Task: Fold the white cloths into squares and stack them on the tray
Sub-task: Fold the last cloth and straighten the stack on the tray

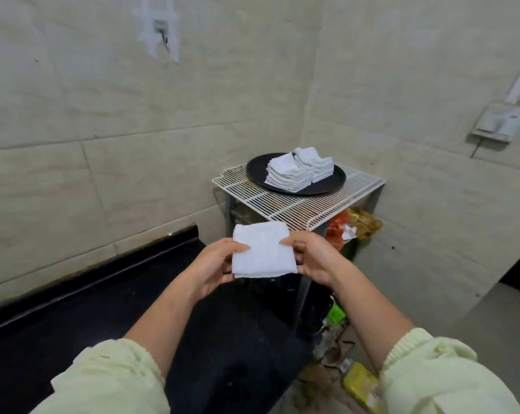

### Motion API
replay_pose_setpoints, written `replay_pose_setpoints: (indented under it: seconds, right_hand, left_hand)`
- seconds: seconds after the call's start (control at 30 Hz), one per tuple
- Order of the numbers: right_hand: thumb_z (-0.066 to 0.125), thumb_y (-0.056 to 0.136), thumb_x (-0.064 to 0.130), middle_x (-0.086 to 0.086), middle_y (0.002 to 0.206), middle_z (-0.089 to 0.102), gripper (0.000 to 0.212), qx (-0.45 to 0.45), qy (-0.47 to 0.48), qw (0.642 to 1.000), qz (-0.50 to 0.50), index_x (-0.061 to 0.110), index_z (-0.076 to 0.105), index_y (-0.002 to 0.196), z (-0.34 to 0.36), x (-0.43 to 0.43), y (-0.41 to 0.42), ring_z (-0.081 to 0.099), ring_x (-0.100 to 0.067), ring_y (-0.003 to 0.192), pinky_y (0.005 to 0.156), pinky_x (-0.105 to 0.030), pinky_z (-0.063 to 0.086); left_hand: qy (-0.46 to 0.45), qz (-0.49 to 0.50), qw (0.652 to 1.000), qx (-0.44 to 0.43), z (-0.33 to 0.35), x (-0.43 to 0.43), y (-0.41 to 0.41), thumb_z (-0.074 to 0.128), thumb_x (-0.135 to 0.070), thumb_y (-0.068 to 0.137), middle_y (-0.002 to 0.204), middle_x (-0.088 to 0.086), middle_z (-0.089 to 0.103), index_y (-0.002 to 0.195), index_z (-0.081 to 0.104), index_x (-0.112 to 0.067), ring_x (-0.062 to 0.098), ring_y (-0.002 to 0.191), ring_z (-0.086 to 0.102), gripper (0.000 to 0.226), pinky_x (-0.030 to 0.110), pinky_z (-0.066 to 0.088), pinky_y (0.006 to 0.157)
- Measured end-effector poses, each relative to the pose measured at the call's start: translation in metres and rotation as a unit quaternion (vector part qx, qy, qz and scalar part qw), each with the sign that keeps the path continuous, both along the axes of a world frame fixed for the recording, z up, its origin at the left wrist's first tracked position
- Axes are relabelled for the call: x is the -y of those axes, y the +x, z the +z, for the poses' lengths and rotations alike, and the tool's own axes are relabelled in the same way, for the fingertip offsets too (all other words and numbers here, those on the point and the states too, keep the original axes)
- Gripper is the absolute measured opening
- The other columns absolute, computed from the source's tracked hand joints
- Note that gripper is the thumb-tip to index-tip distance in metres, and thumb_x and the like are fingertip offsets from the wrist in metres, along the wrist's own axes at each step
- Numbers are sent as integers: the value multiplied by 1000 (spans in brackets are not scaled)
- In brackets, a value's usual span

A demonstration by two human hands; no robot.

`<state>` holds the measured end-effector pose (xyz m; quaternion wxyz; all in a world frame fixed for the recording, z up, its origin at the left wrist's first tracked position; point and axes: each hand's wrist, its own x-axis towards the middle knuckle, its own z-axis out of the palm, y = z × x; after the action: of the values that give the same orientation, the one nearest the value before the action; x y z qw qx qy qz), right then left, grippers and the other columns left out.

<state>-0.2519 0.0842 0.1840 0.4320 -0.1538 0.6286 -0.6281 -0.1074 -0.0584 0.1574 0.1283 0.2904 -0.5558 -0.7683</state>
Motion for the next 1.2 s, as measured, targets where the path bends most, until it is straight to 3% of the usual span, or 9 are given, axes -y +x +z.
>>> replay_pose_setpoints:
  seconds: [0.13,0.33,0.43,0.53,0.63,0.83,0.97,1.2]
  right_hand:
    - [57,83,3,-6,87,62,15,-6,-23,1000,-13,10,64,95,17,16,-65,64,-12,57,51,-24,53]
    - [55,86,3,-3,81,62,17,-11,-22,1000,0,8,62,100,30,52,-160,61,-9,51,49,-22,51]
    - [56,85,5,-11,97,66,21,-12,-31,999,8,6,64,105,37,71,-206,65,-19,74,59,-27,57]
    - [58,85,6,-14,103,62,20,-20,-32,999,6,7,66,103,47,90,-244,62,-25,88,70,-33,56]
    - [59,84,6,-8,92,63,17,-24,-37,999,3,9,65,100,57,105,-273,63,-22,78,66,-31,57]
    - [57,86,2,-4,70,63,8,-46,-34,998,9,8,62,85,68,133,-330,60,-10,45,42,-18,47]
    - [60,85,3,0,61,56,8,-124,20,991,42,10,61,82,73,153,-361,51,-6,36,35,-15,37]
    - [61,80,5,-8,75,53,3,-324,110,923,175,7,60,82,82,196,-394,49,-17,59,51,-23,38]
  left_hand:
    - [-7,-15,999,-27,15,18,-65,65,-16,85,89,-2,73,114,63,-13,10,74,70,29,25,55,62]
    - [-10,-7,999,-46,34,54,-158,60,-15,87,93,-1,71,100,65,-19,9,71,69,15,24,57,62]
    - [-8,1,999,-53,47,72,-197,58,-15,89,84,-3,70,93,66,-19,8,61,68,9,23,57,57]
    - [-11,0,998,-57,62,89,-226,59,-17,90,91,2,70,103,66,-14,13,66,70,15,27,58,59]
    - [-24,3,998,-52,73,99,-252,58,-18,90,89,5,70,105,64,-13,14,67,70,16,27,57,57]
    - [-37,57,997,-30,82,107,-307,60,-19,90,89,3,67,99,63,-15,16,71,64,11,25,55,57]
    - [-29,96,994,-31,80,109,-331,58,-27,92,85,3,65,96,63,-17,16,69,63,11,27,55,57]
    - [-34,159,987,14,75,118,-349,58,-26,93,84,9,65,100,64,-11,16,59,66,18,26,55,53]
